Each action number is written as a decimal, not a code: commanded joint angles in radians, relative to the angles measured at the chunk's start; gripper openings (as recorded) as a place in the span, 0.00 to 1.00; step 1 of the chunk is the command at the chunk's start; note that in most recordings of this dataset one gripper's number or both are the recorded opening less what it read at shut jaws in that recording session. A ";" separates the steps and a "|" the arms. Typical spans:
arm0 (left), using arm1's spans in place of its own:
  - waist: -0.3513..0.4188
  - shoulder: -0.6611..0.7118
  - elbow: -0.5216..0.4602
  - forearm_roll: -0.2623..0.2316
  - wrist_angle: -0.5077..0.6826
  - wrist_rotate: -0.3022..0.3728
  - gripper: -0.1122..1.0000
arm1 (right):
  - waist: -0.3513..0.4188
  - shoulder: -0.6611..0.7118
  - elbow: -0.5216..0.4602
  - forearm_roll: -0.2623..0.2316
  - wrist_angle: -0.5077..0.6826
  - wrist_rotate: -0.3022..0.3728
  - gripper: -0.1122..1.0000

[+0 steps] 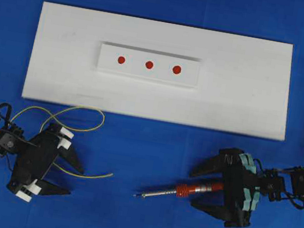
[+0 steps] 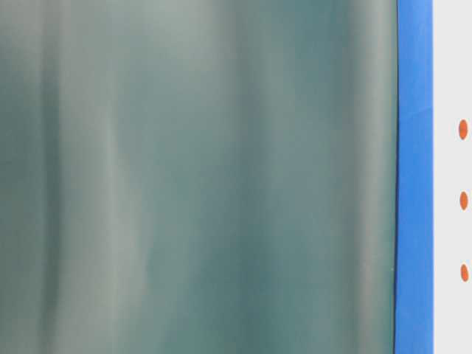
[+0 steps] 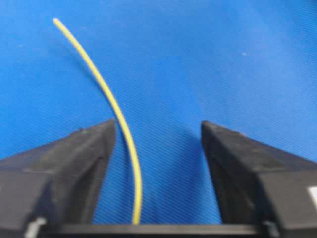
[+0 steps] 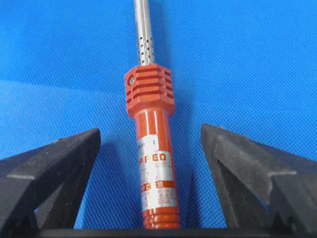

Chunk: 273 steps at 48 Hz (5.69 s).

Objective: Touch the tip of the soldering iron to the tip of the solder at the mark.

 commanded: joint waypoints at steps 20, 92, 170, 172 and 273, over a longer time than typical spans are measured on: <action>0.048 -0.008 -0.026 -0.003 0.121 0.003 0.12 | -0.008 -0.008 -0.012 0.026 -0.008 -0.015 0.16; 0.293 -0.462 -0.262 0.008 1.011 0.000 0.12 | -0.463 -0.534 -0.195 -0.048 0.989 -0.144 0.16; 0.635 -0.380 -0.261 0.014 1.118 0.043 0.12 | -0.788 -0.453 -0.318 -0.195 1.111 -0.143 0.16; 0.635 -0.377 -0.259 0.014 1.112 0.043 0.12 | -0.788 -0.449 -0.319 -0.195 1.111 -0.143 0.16; 0.643 -0.341 -0.261 0.014 1.092 0.031 0.12 | -0.759 -0.178 -0.558 -0.252 1.200 -0.140 0.16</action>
